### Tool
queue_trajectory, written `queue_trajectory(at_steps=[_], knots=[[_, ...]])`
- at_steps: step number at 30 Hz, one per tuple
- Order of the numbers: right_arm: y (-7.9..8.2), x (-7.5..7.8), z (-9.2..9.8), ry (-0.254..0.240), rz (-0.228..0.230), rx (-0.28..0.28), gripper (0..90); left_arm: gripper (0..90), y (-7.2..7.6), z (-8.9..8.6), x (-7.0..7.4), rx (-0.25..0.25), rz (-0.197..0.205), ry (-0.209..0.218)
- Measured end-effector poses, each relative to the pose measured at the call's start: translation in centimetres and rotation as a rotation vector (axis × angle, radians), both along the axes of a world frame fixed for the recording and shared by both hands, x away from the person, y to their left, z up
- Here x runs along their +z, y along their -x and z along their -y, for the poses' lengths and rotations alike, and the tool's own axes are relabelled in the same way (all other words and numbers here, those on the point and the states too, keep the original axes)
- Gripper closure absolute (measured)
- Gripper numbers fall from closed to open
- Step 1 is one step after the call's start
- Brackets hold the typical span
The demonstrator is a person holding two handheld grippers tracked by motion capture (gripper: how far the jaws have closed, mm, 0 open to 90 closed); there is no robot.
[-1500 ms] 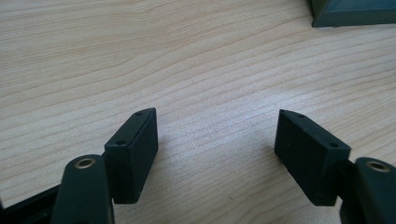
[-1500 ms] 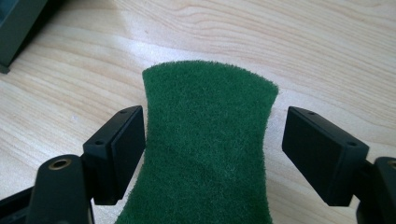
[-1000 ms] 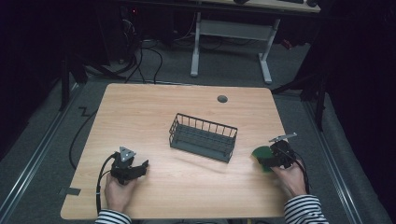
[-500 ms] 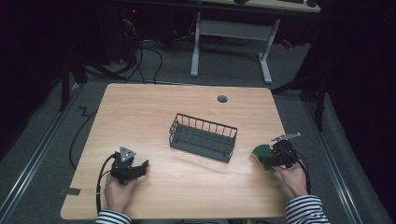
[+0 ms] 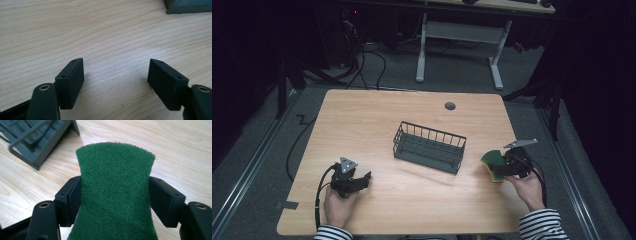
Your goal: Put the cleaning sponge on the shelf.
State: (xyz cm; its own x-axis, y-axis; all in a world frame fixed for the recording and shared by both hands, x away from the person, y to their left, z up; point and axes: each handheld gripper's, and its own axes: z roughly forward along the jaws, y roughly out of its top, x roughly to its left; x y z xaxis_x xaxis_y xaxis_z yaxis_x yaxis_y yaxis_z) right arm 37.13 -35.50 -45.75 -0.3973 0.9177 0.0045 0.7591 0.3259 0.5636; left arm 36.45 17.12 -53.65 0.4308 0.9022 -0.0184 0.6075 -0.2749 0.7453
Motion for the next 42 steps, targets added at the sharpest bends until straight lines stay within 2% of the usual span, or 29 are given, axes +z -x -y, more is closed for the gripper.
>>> queue_trajectory(at_steps=[9,12,19,42], knots=[[0.0,1.7,-0.5,-0.011,0.025,0.024,31.0,30.0,0.0,0.0,0.0,0.001,0.0,0.001],[-0.1,2.3,-0.6,-0.03,0.03,0.031,31.0,30.0,0.0,0.0,0.0,0.0,0.0,0.0],[-0.4,4.1,-1.4,-0.028,0.05,0.061,31.1,30.0,0.0,0.0,0.0,0.0,0.0,0.0],[-3.2,8.2,-5.0,-0.031,0.087,0.155,31.1,30.0,0.0,0.0,0.0,0.0,0.0,0.0]])
